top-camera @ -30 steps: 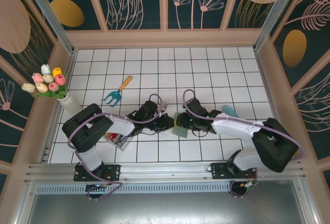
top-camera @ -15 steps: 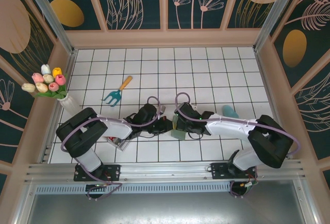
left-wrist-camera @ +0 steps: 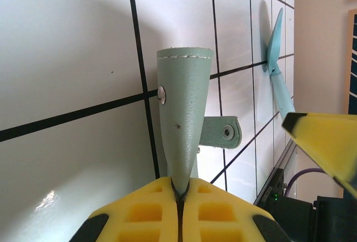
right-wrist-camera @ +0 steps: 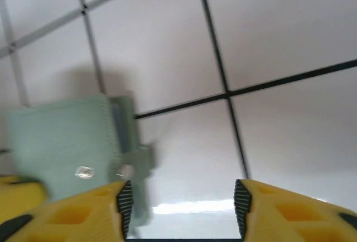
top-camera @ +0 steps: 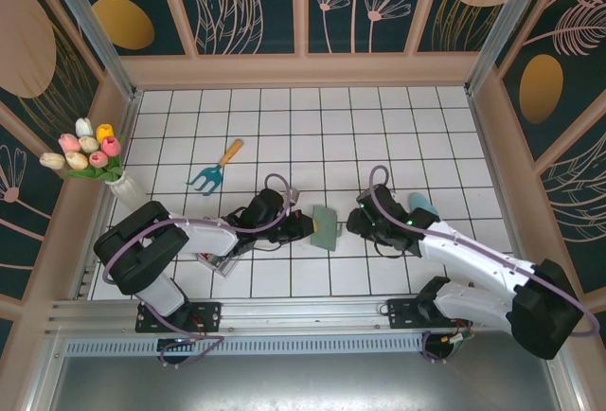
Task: Put the credit cards into the card holder
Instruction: Place the card holder at the bottom-center of the table.
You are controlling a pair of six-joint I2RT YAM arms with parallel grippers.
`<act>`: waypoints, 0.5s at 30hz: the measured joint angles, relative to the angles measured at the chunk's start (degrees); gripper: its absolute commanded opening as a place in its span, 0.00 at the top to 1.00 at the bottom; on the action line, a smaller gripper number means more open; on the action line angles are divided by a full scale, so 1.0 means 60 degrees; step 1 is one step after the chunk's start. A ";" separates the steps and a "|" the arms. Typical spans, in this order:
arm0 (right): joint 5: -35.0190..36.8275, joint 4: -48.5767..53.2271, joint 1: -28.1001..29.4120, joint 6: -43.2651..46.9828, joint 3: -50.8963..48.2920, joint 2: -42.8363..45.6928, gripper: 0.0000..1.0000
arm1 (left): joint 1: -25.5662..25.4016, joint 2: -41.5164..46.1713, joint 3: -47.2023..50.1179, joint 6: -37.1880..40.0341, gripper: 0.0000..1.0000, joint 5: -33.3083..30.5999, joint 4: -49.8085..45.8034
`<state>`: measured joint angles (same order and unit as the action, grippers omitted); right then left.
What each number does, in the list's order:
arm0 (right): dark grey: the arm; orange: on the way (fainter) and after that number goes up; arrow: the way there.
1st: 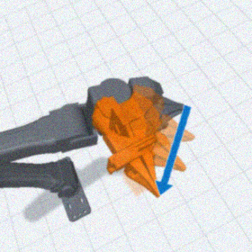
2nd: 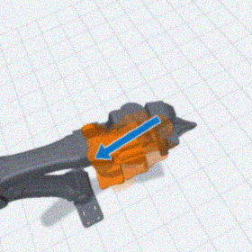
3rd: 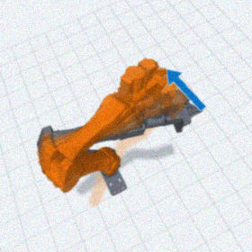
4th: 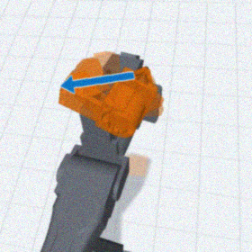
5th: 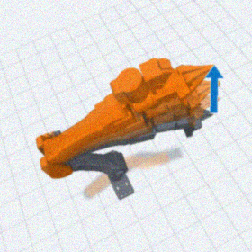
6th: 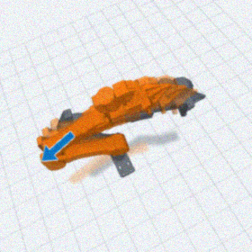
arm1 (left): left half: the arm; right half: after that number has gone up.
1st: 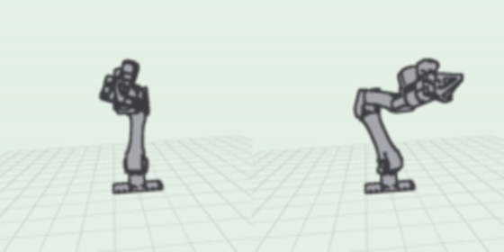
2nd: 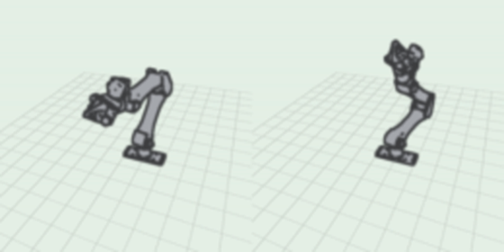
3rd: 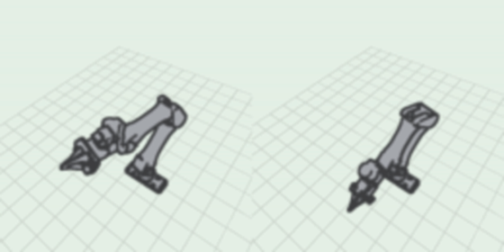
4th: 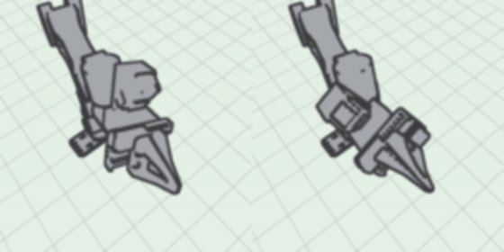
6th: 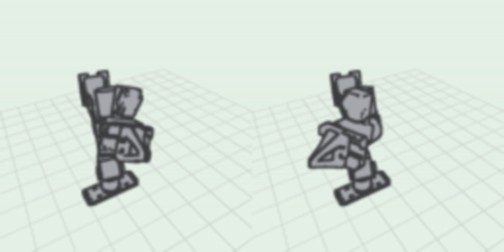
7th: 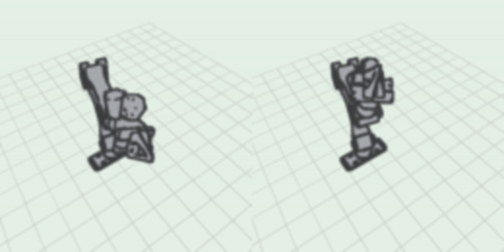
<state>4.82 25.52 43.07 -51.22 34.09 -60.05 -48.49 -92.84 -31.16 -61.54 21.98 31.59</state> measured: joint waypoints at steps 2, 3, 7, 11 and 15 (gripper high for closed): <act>-0.0503 -0.0619 -0.0080 -0.0007 -0.0022 -0.0007 0.32 | 0.0000 -0.0011 0.0000 0.0000 0.96 0.0000 -0.0018; -0.0699 -0.0871 -0.0087 -0.0004 -0.0022 -0.0109 0.32 | 0.0000 -0.0011 -0.0004 0.0000 0.96 0.0000 -0.0022; -0.1253 -0.1585 -0.0073 0.0015 0.0055 -0.1195 0.32 | 0.0000 -0.0018 -0.0004 0.0004 0.95 0.0004 -0.0022; -0.1275 -0.1647 -0.0073 0.0106 0.0237 -0.2390 0.46 | 0.0000 -0.0018 -0.0004 0.0000 0.94 0.0000 -0.0022; -0.1093 -0.1501 -0.0073 0.0328 0.0240 -0.2954 0.74 | 0.0000 -0.0018 -0.0004 0.0004 0.90 -0.0004 -0.0029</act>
<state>-1.74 16.51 42.63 -49.25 35.53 -77.78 -48.49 -92.95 -31.18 -61.52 21.96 31.42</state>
